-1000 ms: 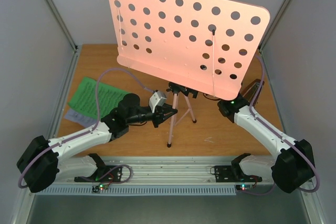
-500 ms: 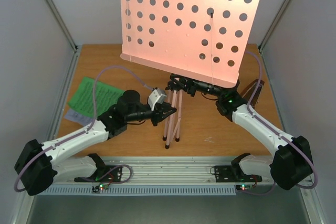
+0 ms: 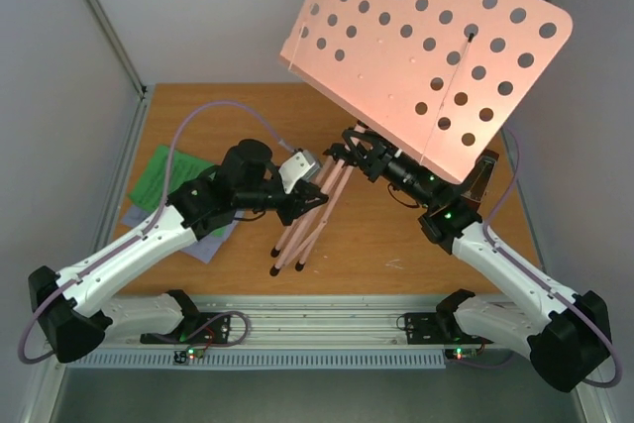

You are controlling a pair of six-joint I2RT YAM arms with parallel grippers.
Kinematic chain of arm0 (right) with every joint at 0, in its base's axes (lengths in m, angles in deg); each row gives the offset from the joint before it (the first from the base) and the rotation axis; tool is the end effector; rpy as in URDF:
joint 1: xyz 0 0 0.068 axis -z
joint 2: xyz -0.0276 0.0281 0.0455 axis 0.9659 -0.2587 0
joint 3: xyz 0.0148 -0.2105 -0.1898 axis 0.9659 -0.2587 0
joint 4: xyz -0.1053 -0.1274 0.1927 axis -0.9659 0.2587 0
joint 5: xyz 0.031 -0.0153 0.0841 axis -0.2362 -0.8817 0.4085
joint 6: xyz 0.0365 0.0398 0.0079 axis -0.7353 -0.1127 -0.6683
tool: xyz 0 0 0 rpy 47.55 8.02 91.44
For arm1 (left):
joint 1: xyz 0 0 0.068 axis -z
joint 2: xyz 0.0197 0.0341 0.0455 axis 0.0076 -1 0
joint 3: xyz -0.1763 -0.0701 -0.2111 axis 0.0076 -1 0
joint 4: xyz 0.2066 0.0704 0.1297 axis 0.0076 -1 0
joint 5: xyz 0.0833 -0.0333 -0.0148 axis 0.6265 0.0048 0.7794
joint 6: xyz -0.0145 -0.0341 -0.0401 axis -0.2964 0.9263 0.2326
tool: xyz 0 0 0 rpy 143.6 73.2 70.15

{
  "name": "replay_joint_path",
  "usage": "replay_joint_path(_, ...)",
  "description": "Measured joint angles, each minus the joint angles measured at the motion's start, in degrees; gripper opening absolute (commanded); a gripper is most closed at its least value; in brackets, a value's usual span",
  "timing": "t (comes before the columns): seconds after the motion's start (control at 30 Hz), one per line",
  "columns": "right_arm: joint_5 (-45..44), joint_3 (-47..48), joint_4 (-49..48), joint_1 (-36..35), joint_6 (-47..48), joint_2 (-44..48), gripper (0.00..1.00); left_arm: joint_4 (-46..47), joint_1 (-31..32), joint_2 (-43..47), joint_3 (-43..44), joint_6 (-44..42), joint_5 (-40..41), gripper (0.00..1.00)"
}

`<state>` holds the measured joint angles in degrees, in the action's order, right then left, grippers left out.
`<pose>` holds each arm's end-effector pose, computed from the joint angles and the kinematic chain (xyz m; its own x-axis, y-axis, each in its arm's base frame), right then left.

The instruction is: Pack up the instrument practice props

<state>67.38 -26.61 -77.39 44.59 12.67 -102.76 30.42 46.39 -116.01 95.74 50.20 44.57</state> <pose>0.1885 0.1282 0.3698 0.0665 0.2192 -0.9734 -0.8309 0.5523 0.0676 0.1574 -0.1836 0.3633 -0.3848 0.3219 -0.8650 0.8824 0.4033 -0.2425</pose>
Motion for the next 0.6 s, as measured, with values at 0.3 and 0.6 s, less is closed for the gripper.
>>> replay_joint_path(0.3, -6.78, -7.50, -2.21, -0.46, -10.73, -3.61, 0.01, -6.54, -0.07, -1.66, -1.07, 0.76, 6.10, 0.00)
replay_joint_path(0.6, -8.59, -12.55, -9.77, -0.48, -17.49, -12.13, 0.01, -8.02, -0.48, -2.25, -5.22, 2.23, 10.23, 0.00)
